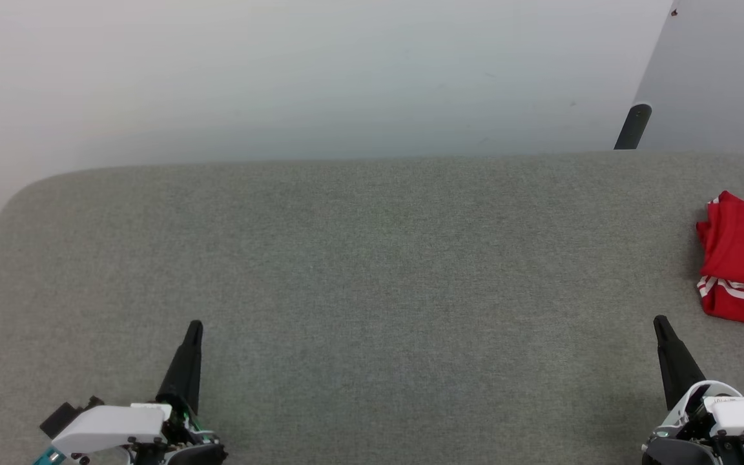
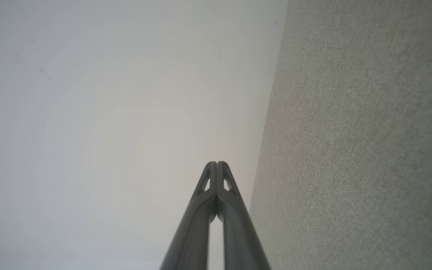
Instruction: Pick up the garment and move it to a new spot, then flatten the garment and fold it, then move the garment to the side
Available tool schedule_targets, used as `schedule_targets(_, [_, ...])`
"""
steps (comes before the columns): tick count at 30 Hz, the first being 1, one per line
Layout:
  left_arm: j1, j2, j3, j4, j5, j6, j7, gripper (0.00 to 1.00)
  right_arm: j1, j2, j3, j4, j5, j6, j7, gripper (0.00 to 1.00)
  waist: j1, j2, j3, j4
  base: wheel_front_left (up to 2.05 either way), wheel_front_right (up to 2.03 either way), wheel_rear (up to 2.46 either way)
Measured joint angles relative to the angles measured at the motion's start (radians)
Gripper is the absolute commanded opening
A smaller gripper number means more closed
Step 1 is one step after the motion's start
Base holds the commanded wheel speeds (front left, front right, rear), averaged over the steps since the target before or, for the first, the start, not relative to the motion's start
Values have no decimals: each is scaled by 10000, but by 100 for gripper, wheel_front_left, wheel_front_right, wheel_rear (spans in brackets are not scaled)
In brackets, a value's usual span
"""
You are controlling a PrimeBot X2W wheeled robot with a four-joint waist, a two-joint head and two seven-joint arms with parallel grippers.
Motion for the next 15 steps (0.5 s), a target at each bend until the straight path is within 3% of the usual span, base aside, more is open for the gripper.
schedule_targets(15, [-11, -12, 2, 2, -27, 0, 4, 0, -82, 19, -10, -12, 40, 0, 0, 0, 0, 0, 1, 1, 0, 0, 0])
